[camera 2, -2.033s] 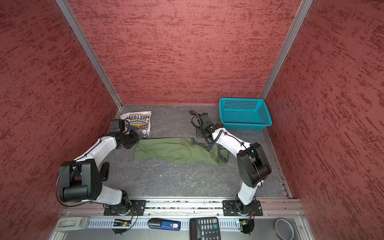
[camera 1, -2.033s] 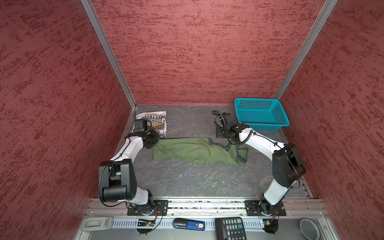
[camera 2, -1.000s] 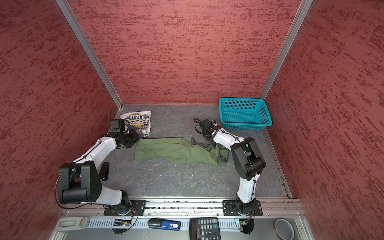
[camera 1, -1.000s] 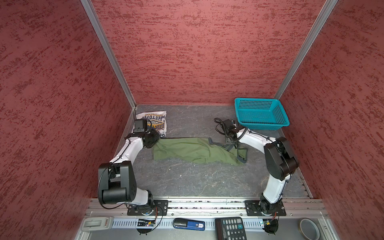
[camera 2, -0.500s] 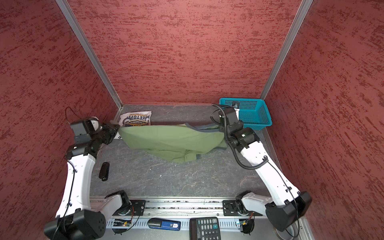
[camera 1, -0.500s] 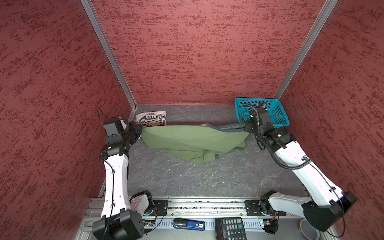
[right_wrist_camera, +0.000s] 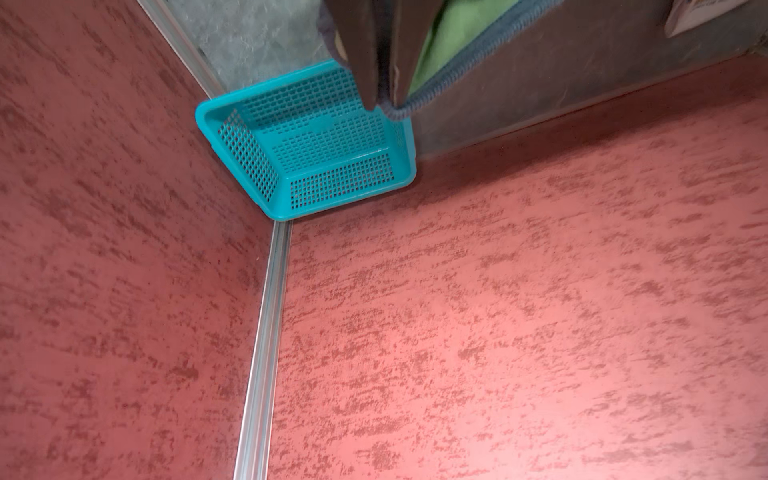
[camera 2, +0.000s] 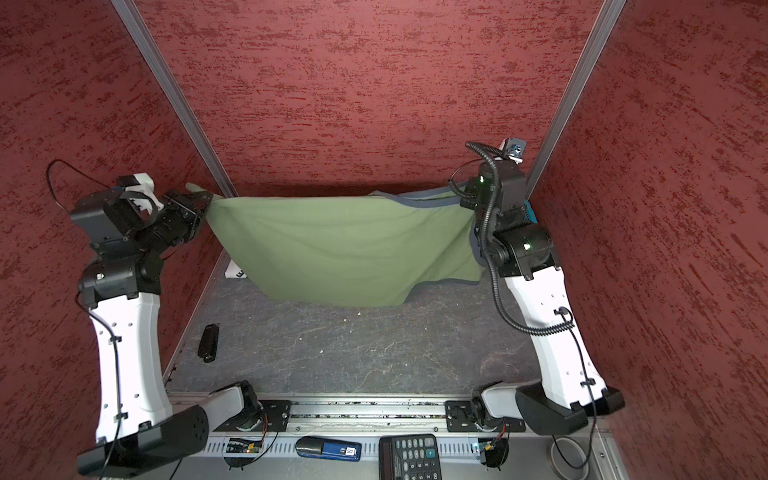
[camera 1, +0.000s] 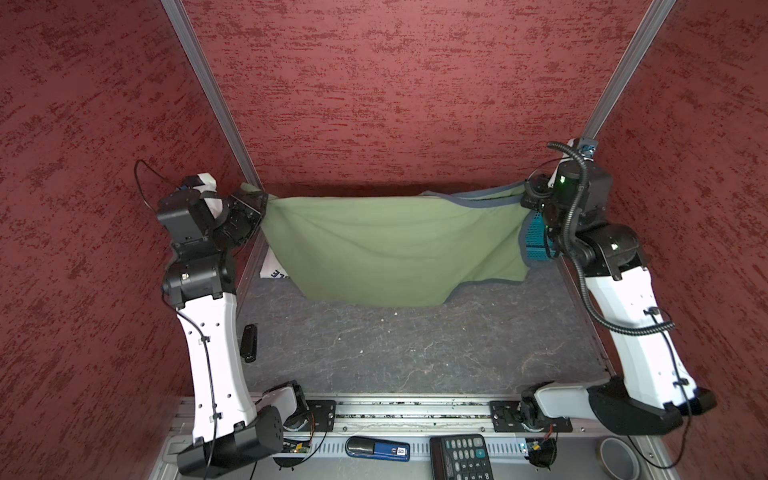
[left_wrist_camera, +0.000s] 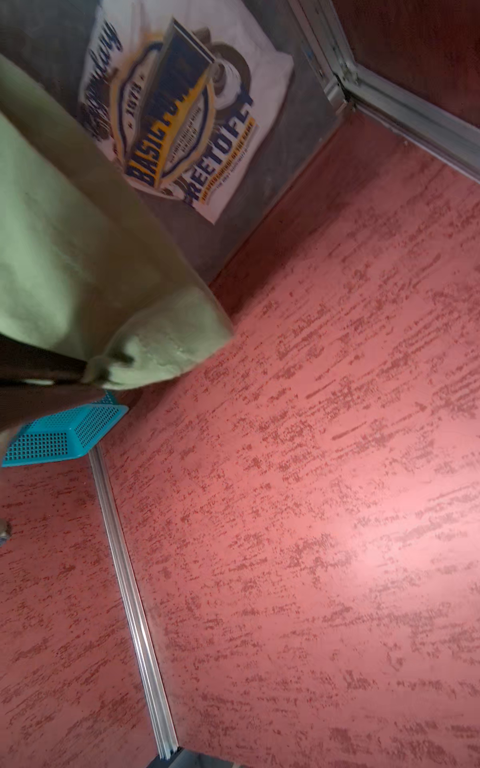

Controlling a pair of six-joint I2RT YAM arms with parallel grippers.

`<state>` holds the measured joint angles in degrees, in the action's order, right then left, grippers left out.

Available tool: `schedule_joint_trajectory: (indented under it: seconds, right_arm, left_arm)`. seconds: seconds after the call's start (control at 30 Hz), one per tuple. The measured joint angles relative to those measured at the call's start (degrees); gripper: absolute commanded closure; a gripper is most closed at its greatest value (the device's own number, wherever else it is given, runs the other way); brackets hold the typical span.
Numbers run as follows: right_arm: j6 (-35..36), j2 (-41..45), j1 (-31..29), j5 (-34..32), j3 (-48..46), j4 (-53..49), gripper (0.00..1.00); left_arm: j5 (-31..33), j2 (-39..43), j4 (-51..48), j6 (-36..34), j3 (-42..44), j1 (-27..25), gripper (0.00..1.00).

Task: Fold and stack the tank tops
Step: 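Raise the green tank top high with both grippers, stretching it wide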

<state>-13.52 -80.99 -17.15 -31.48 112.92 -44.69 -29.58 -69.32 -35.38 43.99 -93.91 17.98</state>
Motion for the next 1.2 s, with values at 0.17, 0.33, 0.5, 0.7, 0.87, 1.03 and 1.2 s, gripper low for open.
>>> schedule_joint_trajectory:
  seconds: [0.17, 0.33, 0.5, 0.7, 0.87, 1.03, 1.2]
  right_arm:
    - [0.8, -11.6, 4.6, 4.3, 11.8, 1.3, 1.00]
    - [1.1, -24.7, 7.4, 8.6, 28.6, 0.4, 1.00]
    - [1.1, -30.3, 8.8, 12.0, 38.2, -1.2, 1.00]
    - [0.7, -22.6, 9.0, 15.0, 25.8, 0.1, 1.00]
    - [-0.2, -4.2, 9.0, 18.2, -5.3, 6.9, 1.00]
    - [-1.3, 12.9, 9.0, 19.5, -23.1, 11.5, 1.00]
    - [-1.9, 22.7, 9.0, 19.4, -29.1, 12.7, 1.00]
  left_arm:
    - [0.3, -13.2, 0.2, -1.9, -12.1, -4.8, 1.00]
    - [0.2, -27.6, -2.4, -3.8, -28.0, -6.2, 1.00]
    - [-0.1, -36.5, -7.1, -5.1, -44.9, -6.1, 1.00]
    - [-0.8, -27.4, -5.2, -7.5, -34.9, -6.1, 1.00]
    - [-1.6, -8.9, 1.6, -6.7, -6.0, -4.3, 1.00]
    - [-1.7, 5.5, 5.3, -5.7, 9.1, 0.8, 1.00]
    - [-2.7, 11.4, 6.0, -5.6, 11.5, 3.4, 1.00]
